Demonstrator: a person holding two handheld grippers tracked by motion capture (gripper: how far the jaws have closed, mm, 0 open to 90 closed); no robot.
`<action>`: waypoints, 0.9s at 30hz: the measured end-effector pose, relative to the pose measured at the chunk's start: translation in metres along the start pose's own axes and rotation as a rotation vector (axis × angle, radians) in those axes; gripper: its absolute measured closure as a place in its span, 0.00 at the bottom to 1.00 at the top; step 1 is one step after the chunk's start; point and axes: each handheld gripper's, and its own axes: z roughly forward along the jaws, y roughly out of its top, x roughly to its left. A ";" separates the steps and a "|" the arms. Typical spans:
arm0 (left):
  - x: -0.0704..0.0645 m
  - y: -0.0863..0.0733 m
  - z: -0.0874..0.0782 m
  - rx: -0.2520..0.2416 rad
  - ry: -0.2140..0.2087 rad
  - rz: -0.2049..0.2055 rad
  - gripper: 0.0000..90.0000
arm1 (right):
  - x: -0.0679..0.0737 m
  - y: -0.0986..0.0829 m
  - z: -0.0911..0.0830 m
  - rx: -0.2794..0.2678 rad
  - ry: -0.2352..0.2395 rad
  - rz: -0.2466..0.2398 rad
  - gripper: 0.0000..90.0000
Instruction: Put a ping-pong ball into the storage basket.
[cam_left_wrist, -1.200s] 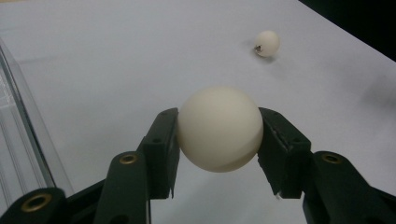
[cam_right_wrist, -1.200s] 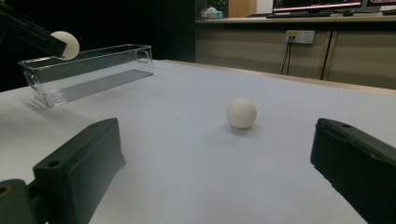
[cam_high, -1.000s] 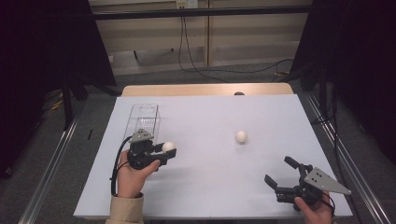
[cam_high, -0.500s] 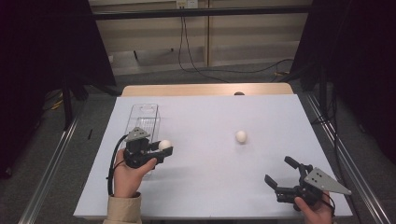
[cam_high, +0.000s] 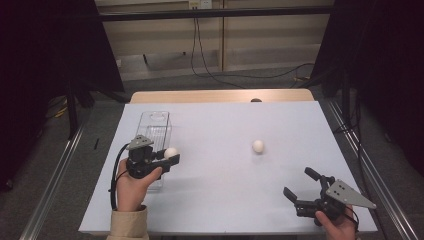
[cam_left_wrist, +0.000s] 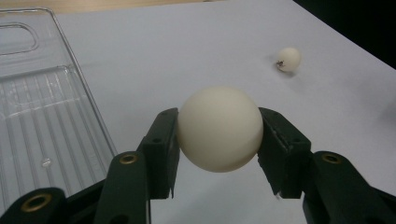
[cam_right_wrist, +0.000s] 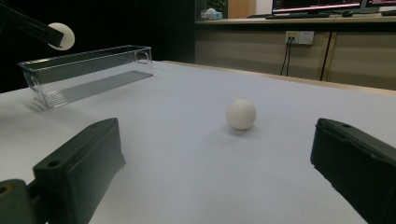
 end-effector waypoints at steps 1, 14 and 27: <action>0.000 0.000 0.000 -0.001 -0.001 -0.002 0.57 | 0.000 0.000 0.000 0.000 0.000 -0.001 0.02; 0.006 0.000 -0.005 -0.015 0.024 -0.013 0.57 | 0.000 0.000 0.000 -0.001 -0.001 0.002 0.02; 0.011 0.001 -0.007 -0.020 0.043 -0.016 0.57 | 0.000 0.000 0.000 -0.001 0.000 0.002 0.02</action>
